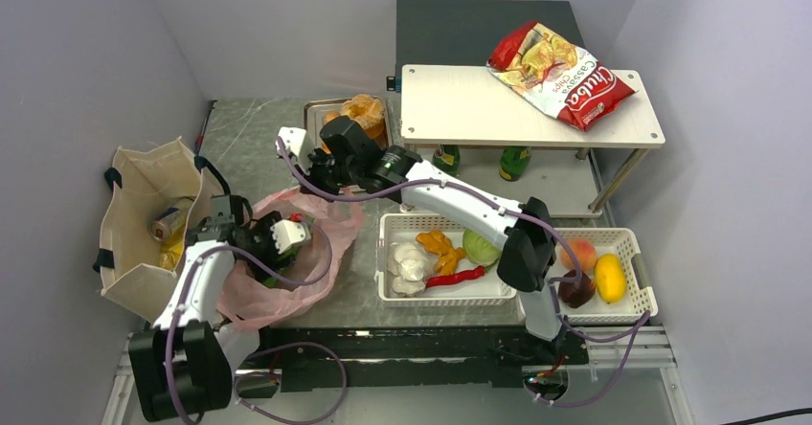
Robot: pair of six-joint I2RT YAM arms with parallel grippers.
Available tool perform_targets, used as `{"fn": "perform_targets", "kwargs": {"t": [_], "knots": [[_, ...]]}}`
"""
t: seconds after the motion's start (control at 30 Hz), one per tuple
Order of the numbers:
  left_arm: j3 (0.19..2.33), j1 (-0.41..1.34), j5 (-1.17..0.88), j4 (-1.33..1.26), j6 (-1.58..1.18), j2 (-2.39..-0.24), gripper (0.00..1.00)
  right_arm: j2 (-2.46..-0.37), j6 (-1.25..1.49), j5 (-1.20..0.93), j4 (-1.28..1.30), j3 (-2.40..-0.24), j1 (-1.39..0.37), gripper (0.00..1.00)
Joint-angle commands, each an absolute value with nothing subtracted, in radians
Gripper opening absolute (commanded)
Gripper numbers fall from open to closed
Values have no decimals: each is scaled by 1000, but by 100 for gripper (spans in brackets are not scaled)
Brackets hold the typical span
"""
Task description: Untie the knot of the grocery bags and take out the mixed food
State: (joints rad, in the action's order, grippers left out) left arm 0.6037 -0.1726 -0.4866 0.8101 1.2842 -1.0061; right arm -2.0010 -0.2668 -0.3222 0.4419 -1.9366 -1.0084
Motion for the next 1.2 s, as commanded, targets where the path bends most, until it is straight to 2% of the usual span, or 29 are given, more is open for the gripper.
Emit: {"fn": "perform_targets", "kwargs": {"t": [0.0,0.13,0.27,0.3,0.37,0.43,0.5,0.63,0.77,1.0,1.17], "knots": [[566,-131,-370,618,1222,-1106,85,-2006,-233,-324,424,-1961,-1007,0],[553,-126,-322,534,1181,-1200,86,-2012,-239,-325,429,-1960,-1005,0],[561,-116,-327,542,1191,-1268,72,-2020,-242,-327,435,-1963,-998,0],[563,-111,-325,553,1198,-1285,63,-2022,-242,-327,436,-1963,-995,0],[570,-102,-321,583,1215,-1305,35,-2026,-242,-328,436,-1963,-991,0],[593,-103,-353,644,1221,-1270,12,-2028,-247,-327,438,-1965,-985,0],[620,-104,-403,707,1226,-1181,0,-2028,-255,-326,440,-1962,-978,0],[724,-104,-481,849,1195,-1003,0,-2021,-262,-323,432,-1943,-968,0],[823,-104,-457,924,1160,-931,0,-2015,-263,-322,421,-1927,-966,0],[787,-104,-194,891,1265,-824,0,-1981,-292,-283,415,-1879,-956,0],[765,-105,-58,1003,1467,-753,0,-1970,-305,-245,420,-1857,-911,0]]}}
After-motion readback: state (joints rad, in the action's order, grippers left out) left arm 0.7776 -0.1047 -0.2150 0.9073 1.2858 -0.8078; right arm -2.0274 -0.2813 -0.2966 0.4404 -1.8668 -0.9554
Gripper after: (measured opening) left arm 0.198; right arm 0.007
